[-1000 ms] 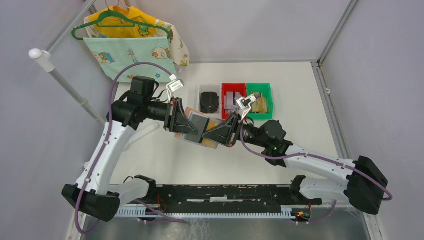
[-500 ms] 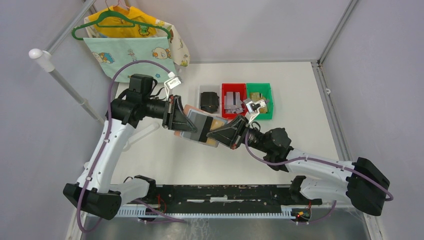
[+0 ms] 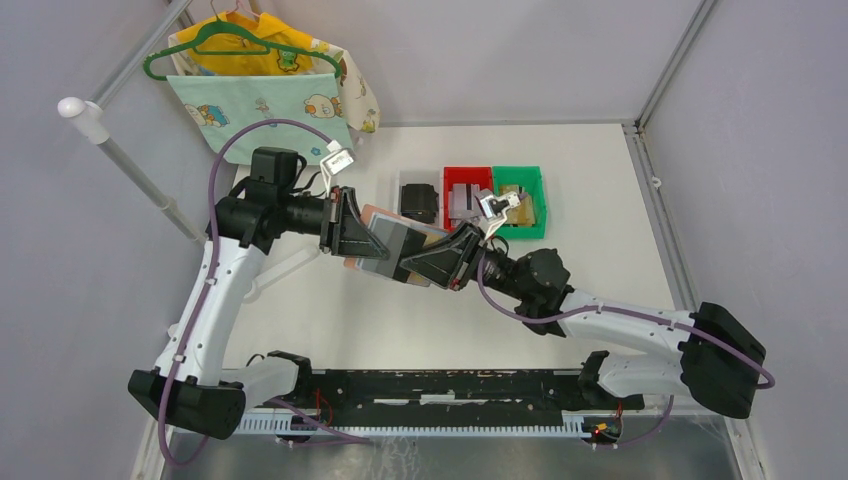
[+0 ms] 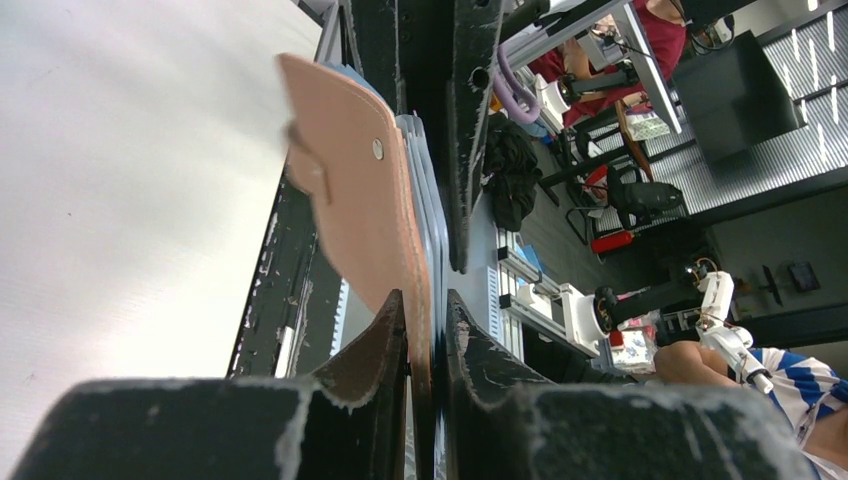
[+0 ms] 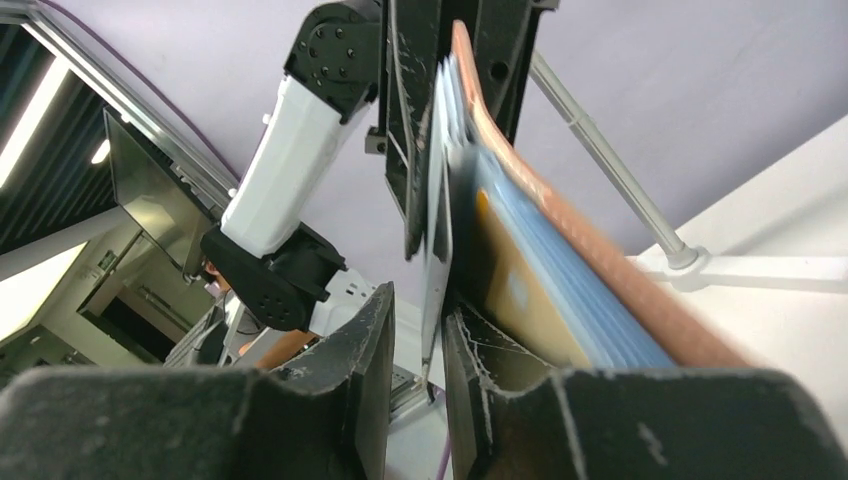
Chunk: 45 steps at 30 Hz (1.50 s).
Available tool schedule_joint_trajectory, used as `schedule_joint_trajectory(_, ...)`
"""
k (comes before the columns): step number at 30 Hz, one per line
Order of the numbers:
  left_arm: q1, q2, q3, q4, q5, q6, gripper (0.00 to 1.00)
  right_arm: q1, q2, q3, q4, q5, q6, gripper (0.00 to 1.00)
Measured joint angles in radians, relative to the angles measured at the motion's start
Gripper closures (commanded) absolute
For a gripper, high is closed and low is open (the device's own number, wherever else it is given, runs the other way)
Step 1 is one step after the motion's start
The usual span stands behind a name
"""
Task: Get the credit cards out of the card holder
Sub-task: Remove the credit card from the card holder, then place the credit card in the storage box.
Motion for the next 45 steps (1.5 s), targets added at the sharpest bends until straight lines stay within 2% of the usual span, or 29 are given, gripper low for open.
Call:
schedule_joint_trajectory(3,0.000,-0.002,0.000,0.000,0.000,0.000,0.98,0.000,0.017,0.033,-0.003,-0.006,0.001,0.77)
schedule_joint_trajectory(7,0.004,-0.012,0.001,-0.001,-0.009,0.000,0.98,0.000,0.028,0.035,0.000,-0.010,0.004,0.99)
schedule_joint_trajectory(12,0.003,-0.013,0.003,-0.003,-0.013,0.000,0.98,0.000,0.003,0.024,-0.022,-0.005,0.000,1.00)
schedule_joint_trajectory(17,0.005,-0.013,0.011,-0.005,-0.018,0.000,0.98,-0.032,-0.097,-0.034,-0.082,-0.020,-0.011,1.00)
schedule_joint_trajectory(22,0.016,-0.004,0.063,-0.069,-0.076,0.074,0.98,-0.180,-0.260,-0.064,-0.255,-0.075,-0.047,1.00)
schedule_joint_trajectory(25,0.021,0.014,0.136,-0.138,-0.116,0.160,0.98,-0.340,-0.344,-0.058,-0.401,-0.119,-0.126,1.00)
schedule_joint_trajectory(27,0.021,0.022,0.175,-0.176,-0.131,0.214,0.98,-0.432,-0.341,-0.036,-0.487,-0.143,-0.175,1.00)
schedule_joint_trajectory(29,0.021,0.020,0.185,-0.202,-0.138,0.251,0.97,-0.509,-0.280,0.010,-0.563,-0.182,-0.221,1.00)
schedule_joint_trajectory(32,0.021,0.016,0.185,-0.240,-0.151,0.287,0.98,-0.544,-0.124,0.117,-0.681,-0.209,-0.296,1.00)
schedule_joint_trajectory(36,0.021,0.009,0.184,-0.266,-0.154,0.323,0.97,-0.543,0.108,0.274,-0.830,-0.207,-0.394,1.00)
schedule_joint_trajectory(45,0.021,-0.016,0.160,-0.254,-0.140,0.327,0.97,-0.474,0.542,0.614,-0.989,-0.126,-0.496,1.00)
